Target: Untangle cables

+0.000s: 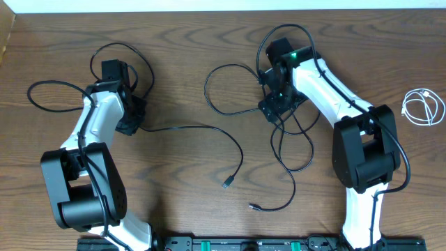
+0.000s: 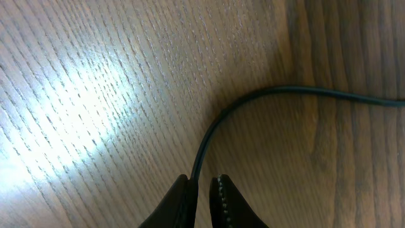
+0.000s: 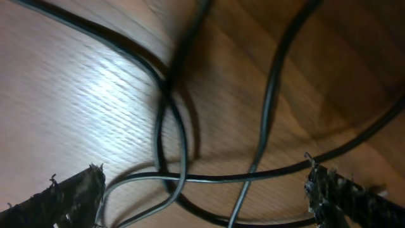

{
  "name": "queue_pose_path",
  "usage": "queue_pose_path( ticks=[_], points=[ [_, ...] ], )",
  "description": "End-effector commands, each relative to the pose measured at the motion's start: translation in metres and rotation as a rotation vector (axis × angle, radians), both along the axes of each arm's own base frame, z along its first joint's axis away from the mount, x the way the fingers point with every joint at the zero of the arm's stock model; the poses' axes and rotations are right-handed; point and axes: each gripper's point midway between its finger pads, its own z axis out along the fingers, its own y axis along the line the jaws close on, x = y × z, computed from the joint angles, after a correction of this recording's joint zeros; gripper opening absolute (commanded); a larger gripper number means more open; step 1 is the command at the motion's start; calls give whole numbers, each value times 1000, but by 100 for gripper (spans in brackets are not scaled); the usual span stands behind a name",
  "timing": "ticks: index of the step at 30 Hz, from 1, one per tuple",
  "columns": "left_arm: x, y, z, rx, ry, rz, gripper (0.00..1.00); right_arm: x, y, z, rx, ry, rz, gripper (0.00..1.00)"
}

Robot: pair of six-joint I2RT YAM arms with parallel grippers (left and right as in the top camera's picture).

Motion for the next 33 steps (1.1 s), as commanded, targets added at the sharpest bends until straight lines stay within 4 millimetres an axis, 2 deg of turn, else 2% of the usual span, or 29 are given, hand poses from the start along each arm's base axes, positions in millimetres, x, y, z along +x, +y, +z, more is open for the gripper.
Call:
queue_pose_path(
  ticks=[1,6,9,10,11,13,14,15,16,21,25,28,33],
  points=[
    [-5,0,-7,-1,23,14,14,1,-8,-11,-42,-29,-48,99],
    [-5,0,-7,-1,24,15,14,-11,2,-36,-2,-18,-29,99],
    [-5,0,-7,-1,23,14,14,-17,10,-51,24,-21,-40,94],
    [-5,0,-7,-1,23,14,14,-19,11,-55,28,-27,-49,88],
    [-5,0,-7,-1,23,14,14,-20,13,-59,30,-30,-54,79],
    [-5,0,-7,-1,24,15,14,-25,15,-67,26,-34,-44,52],
    [-5,0,-7,-1,24,14,14,-27,15,-68,18,-36,-40,45],
    [-5,0,-7,-1,23,14,14,-28,14,-70,4,-40,-35,32],
    [-5,0,-7,-1,23,15,14,-28,12,-70,-19,-46,-30,17],
    [-5,0,-7,-1,23,15,14,-32,20,-66,16,-20,-25,6],
    [-5,0,-7,-1,23,14,14,-40,47,-60,169,43,-18,1],
    [-5,0,-7,-1,23,14,14,-51,48,-60,175,91,-18,1],
    [-5,0,-7,-1,24,14,14,-55,54,-59,212,111,-17,1]
  ],
)
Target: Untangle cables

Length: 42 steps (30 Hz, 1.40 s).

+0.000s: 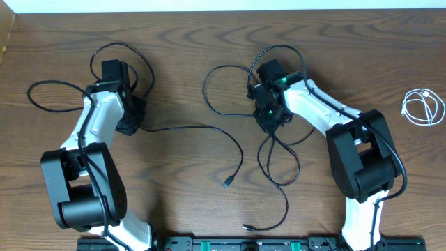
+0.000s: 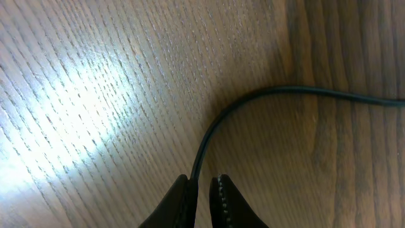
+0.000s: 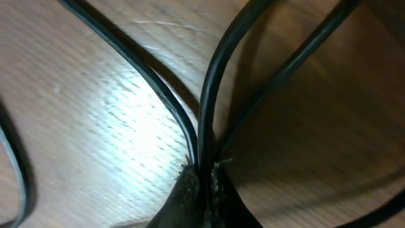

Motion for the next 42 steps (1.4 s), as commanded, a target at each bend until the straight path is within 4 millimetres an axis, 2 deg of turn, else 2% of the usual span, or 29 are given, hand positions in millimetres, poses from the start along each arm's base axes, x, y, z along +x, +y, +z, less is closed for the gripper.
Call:
queue_pose_path(
  ticks=[1,4,8,11,15,21,23,24,28,30,34,38,42],
  points=[
    [-5,0,-7,-1,24,14,14,-25,11,-20,61,123,3,1],
    [-5,0,-7,-1,24,14,14,-31,25,-8,153,182,3,1],
    [-5,0,-7,-1,24,14,14,-27,28,19,157,192,2,1],
    [-5,0,-7,-1,24,14,14,-16,34,56,182,135,10,1],
    [-5,0,-7,-1,24,14,14,4,38,119,226,-15,-1,1],
    [-5,0,-7,-1,24,15,14,30,8,205,164,-302,-185,1],
    [-5,0,-7,-1,24,15,14,36,-9,235,143,-410,-257,1],
    [-5,0,-7,-1,24,14,14,43,-29,264,117,-528,-333,1],
    [-5,0,-7,-1,24,15,14,54,-94,334,11,-822,-572,1],
    [-5,0,-7,-1,24,14,14,51,-133,369,-39,-956,-717,1],
    [-5,0,-7,-1,24,14,14,33,-195,420,-93,-1133,-929,1],
    [-5,0,-7,-1,24,14,14,16,-229,436,-108,-1169,-1011,1],
    [-5,0,-7,-1,24,14,14,6,-254,424,-188,-1118,-1049,1]
  ],
)
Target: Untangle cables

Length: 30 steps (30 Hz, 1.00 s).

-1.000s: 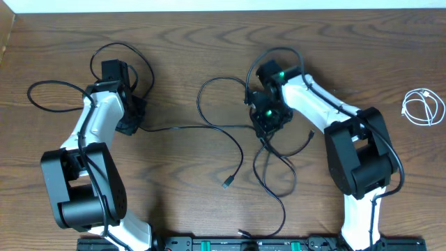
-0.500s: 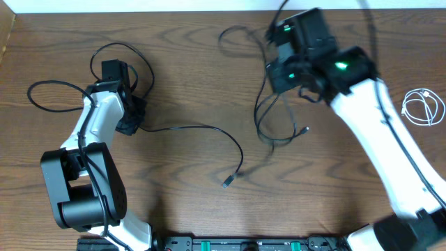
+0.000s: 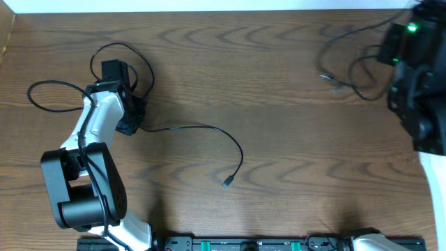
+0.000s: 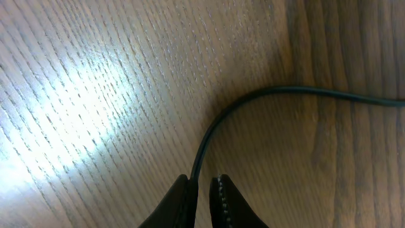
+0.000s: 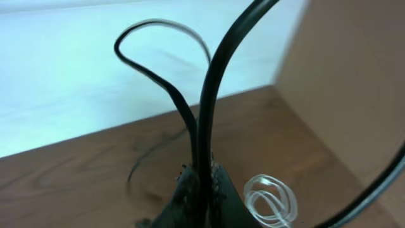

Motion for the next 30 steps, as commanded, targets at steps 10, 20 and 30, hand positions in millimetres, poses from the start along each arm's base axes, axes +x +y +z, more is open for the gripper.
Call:
queue_pose_path(
  ticks=[10,20,30],
  points=[
    [-5,0,-7,-1,24,14,14,-6,-65,-81,-53,354,-210,1],
    [-5,0,-7,-1,24,14,14,-2,-127,-149,-37,592,-369,1],
    [-5,0,-7,-1,24,14,14,-27,-194,-164,235,420,-699,1]
  ],
)
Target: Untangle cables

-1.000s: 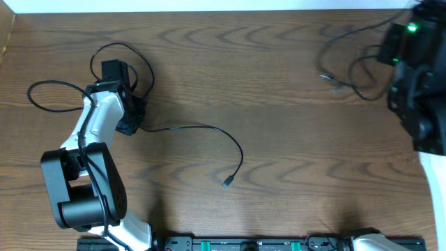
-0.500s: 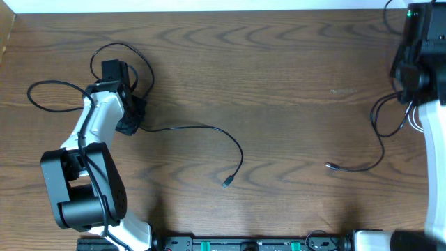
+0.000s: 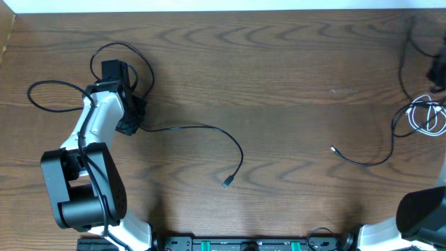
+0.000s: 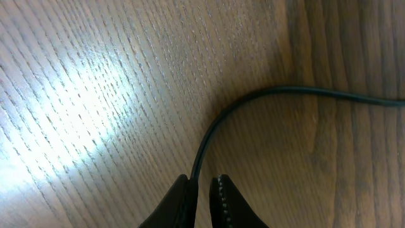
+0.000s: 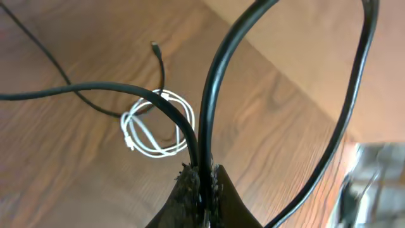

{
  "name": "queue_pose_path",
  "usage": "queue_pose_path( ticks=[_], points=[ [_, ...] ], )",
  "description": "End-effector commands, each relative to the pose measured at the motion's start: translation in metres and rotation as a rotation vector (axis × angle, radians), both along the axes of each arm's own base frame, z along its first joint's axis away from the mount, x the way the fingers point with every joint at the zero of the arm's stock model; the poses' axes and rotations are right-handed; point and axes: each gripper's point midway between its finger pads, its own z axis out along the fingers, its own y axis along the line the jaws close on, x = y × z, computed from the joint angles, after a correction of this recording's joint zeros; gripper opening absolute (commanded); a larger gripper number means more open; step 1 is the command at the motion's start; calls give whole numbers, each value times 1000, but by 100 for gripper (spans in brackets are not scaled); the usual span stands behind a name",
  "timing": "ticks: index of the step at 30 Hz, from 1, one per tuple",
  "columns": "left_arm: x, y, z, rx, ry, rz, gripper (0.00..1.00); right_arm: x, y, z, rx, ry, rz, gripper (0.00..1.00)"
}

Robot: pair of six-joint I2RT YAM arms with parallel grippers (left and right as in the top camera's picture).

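Note:
One black cable [image 3: 209, 127] runs from my left gripper [image 3: 129, 120] across the table to its plug [image 3: 226, 183]. In the left wrist view the left gripper [image 4: 202, 183] is shut on this cable [image 4: 253, 98]. A second black cable [image 3: 369, 164] lies at the far right, its plug [image 3: 333, 148] on the table. It rises to my right gripper [image 3: 437, 73] at the frame edge. The right wrist view shows that gripper [image 5: 202, 174] shut on two strands of the cable [image 5: 218, 82]. The two black cables lie well apart.
A coiled white cable [image 3: 425, 115] lies at the right edge under the second black cable, also seen as a white coil [image 5: 155, 123] below the right gripper. The left arm's own wiring loops at far left [image 3: 42, 94]. The table's right edge [image 5: 297, 95] is near.
My right gripper moved from the far right corner toward the near side along the right edge. Its cable's plug end now rests lower on the table, near the white coil. The left gripper is unchanged.
My right gripper stood open over a tangled black cable at table centre, then shut on it there. Later it held the cable at the far right corner, away from the left cable. Now the cable trails by the white coil. My left gripper held its cable throughout.

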Motion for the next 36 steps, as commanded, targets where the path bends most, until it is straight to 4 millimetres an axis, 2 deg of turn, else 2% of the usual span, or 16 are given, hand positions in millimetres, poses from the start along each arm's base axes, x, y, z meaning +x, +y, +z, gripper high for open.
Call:
queue_pose_path(
  ticks=[1,6,13,21,25,32,33,35,36],
  points=[
    [-5,0,-7,-1,24,14,14,-13,-16,-6,87,-121,-165,1],
    [-5,0,-7,-5,24,14,14,-18,-19,-24,148,-109,-175,1],
    [-4,-5,-7,-26,20,7,14,-20,-11,-56,216,-68,-157,1],
    [-4,-5,-7,-26,20,7,14,-2,16,-116,385,-98,-62,1],
    [-4,-5,-7,-26,20,7,14,2,20,-143,401,-107,-25,1],
    [-4,-5,-7,-26,20,7,14,10,17,-162,379,-161,-12,1],
    [-4,-5,-7,-26,20,7,14,9,17,-164,379,-160,-12,3],
    [-4,-5,-7,-25,20,7,14,7,18,-167,384,-153,-13,23],
    [-4,-5,-7,-26,20,7,14,6,19,-168,387,-151,-13,40]
  ],
)
